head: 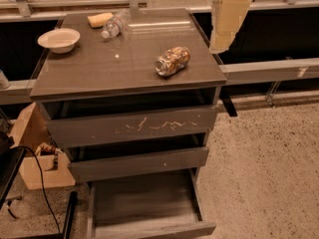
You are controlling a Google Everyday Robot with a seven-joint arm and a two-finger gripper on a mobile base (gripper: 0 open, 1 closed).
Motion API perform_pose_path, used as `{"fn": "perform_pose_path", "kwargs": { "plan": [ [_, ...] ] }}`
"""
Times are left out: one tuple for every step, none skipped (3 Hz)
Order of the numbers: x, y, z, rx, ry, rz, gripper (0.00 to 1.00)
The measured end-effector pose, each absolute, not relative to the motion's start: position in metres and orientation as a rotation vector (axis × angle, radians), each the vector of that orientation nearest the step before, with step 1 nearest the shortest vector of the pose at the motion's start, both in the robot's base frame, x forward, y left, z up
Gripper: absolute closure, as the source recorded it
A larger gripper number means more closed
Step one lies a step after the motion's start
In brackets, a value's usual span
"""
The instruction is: Place orange can into bottom drawer
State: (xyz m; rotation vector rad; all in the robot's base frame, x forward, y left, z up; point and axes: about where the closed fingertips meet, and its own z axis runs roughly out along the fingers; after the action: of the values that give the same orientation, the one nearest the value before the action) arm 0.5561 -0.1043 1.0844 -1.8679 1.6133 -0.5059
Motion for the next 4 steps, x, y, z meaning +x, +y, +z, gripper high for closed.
{"fn": "perform_pose_path", "kwargs": {
  "plan": [
    [0.596, -0.093, 1.063, -2.046, 1.504, -0.623, 0.00],
    [0.621, -0.092, 1.037, -2.211, 1.416, -0.773, 0.00],
    [0.636, -0.096, 1.011, -2.325, 1.380, -0.866, 0.00],
    [0.637, -0.096, 1.011, -2.326, 1.379, -0.867, 0.00]
  ]
}}
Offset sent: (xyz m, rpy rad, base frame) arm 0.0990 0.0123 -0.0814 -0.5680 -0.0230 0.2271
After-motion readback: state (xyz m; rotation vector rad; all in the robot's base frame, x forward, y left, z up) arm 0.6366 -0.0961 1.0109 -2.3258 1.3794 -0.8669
